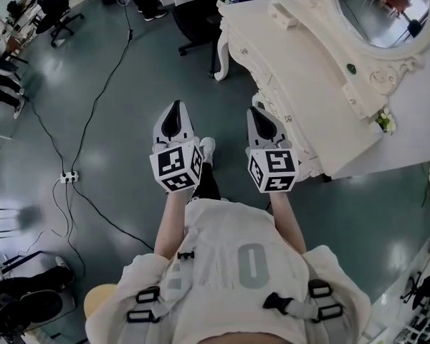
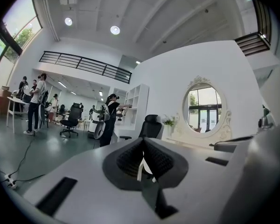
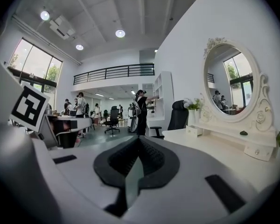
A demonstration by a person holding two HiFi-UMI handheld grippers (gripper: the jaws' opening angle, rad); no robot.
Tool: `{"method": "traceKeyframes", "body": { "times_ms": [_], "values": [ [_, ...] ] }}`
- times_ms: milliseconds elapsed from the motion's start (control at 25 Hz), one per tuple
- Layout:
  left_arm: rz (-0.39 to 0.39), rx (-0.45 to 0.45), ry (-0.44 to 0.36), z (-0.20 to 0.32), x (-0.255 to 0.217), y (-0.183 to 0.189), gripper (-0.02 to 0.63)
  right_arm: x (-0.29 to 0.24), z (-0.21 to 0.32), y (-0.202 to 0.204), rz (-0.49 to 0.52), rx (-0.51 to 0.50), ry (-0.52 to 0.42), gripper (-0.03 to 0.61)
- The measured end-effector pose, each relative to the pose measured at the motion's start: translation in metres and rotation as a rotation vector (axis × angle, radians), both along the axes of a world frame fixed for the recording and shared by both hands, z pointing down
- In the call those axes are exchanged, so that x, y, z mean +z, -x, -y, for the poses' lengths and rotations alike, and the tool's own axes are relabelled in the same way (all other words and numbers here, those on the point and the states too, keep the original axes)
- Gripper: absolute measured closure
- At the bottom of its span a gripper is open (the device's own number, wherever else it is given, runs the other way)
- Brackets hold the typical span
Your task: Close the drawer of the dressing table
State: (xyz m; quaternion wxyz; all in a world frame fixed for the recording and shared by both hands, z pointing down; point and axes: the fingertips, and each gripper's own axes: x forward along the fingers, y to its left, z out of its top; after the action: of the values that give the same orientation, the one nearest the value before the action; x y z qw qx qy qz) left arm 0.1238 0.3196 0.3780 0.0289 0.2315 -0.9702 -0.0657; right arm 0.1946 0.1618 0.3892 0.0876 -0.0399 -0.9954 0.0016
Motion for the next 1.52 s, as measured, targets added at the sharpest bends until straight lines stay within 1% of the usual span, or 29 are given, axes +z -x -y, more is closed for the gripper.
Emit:
{"method": "traceKeyframes", "body": {
  "times_ms": [200, 400, 640, 800, 1040, 1240, 1360, 1520],
  "values": [
    [0.008, 0.037, 0.005, 0.017, -0.006, 0.028, 0.594, -0.003, 0.02, 0.023, 0.011, 0.051, 0.02, 0.571],
    [-0.013, 0.077, 0.019, 0.037, 0.011, 0.065, 0.595, 0.008, 0.037, 0.058, 0.0, 0.084, 0.036, 0.571],
    [-0.034, 0.112, 0.001, 0.057, 0.015, 0.136, 0.595, 0.011, 0.051, 0.121, -0.011, 0.097, 0.041, 0.571],
    [-0.047, 0.131, -0.026, 0.078, 0.013, 0.193, 0.595, 0.002, 0.067, 0.172, -0.016, 0.101, 0.024, 0.571],
    [-0.04, 0.195, -0.013, 0.113, 0.003, 0.275, 0.594, -0.009, 0.096, 0.252, -0.025, 0.151, 0.03, 0.571],
    [-0.021, 0.25, 0.006, 0.131, -0.011, 0.339, 0.594, -0.02, 0.107, 0.318, -0.01, 0.182, 0.049, 0.571],
    [0.001, 0.292, 0.012, 0.152, -0.017, 0.371, 0.594, -0.026, 0.121, 0.348, -0.006, 0.205, 0.053, 0.571],
    [0.01, 0.312, 0.035, 0.165, -0.014, 0.395, 0.594, -0.021, 0.13, 0.37, -0.019, 0.231, 0.062, 0.571]
  ]
}}
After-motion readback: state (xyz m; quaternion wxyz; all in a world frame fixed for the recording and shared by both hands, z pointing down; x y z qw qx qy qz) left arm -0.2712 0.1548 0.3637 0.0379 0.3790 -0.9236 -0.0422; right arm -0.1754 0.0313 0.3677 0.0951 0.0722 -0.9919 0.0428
